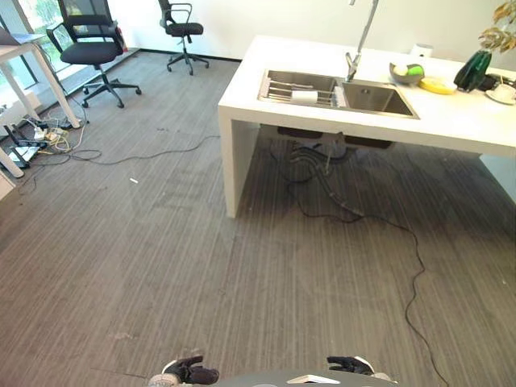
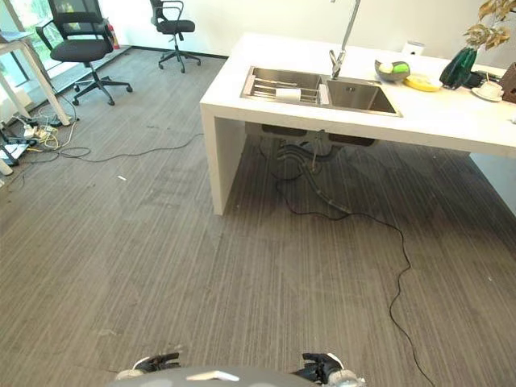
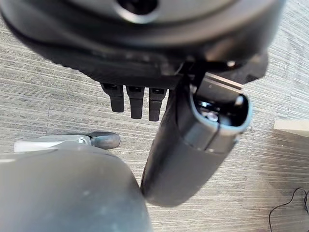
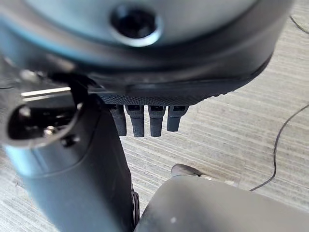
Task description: Place the dishes in the dishwasher.
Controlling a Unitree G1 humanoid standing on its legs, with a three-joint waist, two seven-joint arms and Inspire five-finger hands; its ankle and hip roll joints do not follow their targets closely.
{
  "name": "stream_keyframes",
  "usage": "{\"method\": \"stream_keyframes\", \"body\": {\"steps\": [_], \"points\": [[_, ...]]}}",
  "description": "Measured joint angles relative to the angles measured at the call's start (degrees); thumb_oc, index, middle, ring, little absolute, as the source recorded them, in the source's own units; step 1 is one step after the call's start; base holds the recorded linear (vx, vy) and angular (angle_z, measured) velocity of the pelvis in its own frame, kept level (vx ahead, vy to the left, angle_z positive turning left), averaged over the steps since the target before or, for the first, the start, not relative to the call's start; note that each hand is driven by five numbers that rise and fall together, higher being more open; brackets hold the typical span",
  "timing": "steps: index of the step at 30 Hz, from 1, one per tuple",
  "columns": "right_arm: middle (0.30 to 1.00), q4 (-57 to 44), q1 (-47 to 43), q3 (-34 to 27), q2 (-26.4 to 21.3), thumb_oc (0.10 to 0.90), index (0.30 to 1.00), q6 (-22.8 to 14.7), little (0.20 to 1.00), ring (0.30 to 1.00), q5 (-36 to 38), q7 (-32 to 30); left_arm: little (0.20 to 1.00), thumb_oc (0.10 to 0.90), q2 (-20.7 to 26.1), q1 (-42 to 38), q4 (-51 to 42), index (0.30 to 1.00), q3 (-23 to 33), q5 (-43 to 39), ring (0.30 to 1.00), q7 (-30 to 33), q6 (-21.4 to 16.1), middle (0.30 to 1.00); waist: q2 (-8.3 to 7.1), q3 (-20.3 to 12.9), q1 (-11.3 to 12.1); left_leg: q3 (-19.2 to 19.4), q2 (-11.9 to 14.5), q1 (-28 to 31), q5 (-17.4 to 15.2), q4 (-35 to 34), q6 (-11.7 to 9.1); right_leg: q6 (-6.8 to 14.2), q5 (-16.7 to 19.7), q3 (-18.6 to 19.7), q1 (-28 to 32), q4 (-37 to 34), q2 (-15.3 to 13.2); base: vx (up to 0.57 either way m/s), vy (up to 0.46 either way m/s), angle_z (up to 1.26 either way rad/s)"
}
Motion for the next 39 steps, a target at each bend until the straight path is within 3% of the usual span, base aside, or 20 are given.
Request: {"method": "stream_keyframes", "body": {"steps": [39], "points": [[0.9, 1.05, 0.04, -2.15, 0.53, 0.8, 0.9, 0.02, 0.9, 0.9, 2.85, 0.87, 0.9, 0.8, 0.53, -0.37, -0.13, 0.9, 0.13, 2.14, 0.9, -0.1, -0.09, 0.9, -0.95, 0.46, -0.14, 1.38, 0.02, 0.09, -0.08, -0.14, -0.01, 0.02, 0.04, 1.45, -0.44, 0.2, 0.01, 0.0, 0.005, 0.0]]}}
